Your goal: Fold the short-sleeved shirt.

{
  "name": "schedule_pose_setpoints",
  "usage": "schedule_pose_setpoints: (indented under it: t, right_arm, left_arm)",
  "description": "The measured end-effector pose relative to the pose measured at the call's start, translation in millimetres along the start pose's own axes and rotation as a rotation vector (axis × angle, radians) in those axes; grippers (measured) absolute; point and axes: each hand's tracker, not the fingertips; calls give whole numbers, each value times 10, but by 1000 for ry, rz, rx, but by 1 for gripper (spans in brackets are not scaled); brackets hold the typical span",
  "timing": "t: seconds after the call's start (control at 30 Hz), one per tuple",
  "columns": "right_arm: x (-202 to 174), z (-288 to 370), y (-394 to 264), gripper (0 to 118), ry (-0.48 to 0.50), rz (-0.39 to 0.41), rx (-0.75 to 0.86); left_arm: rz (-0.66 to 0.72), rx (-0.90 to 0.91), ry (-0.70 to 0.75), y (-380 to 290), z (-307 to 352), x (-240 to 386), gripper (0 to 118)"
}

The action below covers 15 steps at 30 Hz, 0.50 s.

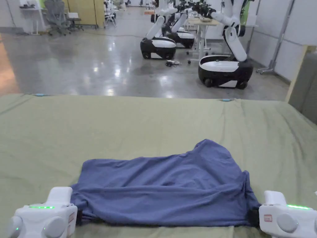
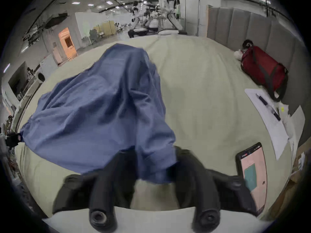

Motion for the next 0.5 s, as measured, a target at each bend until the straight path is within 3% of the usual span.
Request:
schedule_pose_setpoints:
  t: [0.03,0.1,0.3,0.4,0.5]
  right_arm:
    - [-14,59,37,16,47,-3,-1]
    - [-80,245,123,16,29,13,33]
    - [-163,1159,347,16,108,55,153]
    - [-191,1540,227,16,119,118,167]
    - [-149,1718,-7,16,128,122,142]
  left_arm:
    - [-2,1,-3,-4,16,-18,11]
    - [-4,4,-9,18,79,-55,11]
    - [51,126,-45,133,743,-255,11]
    - [42,141,-74,60,1040,-423,11]
    - [53,127,-89,-110,1226,-576,10]
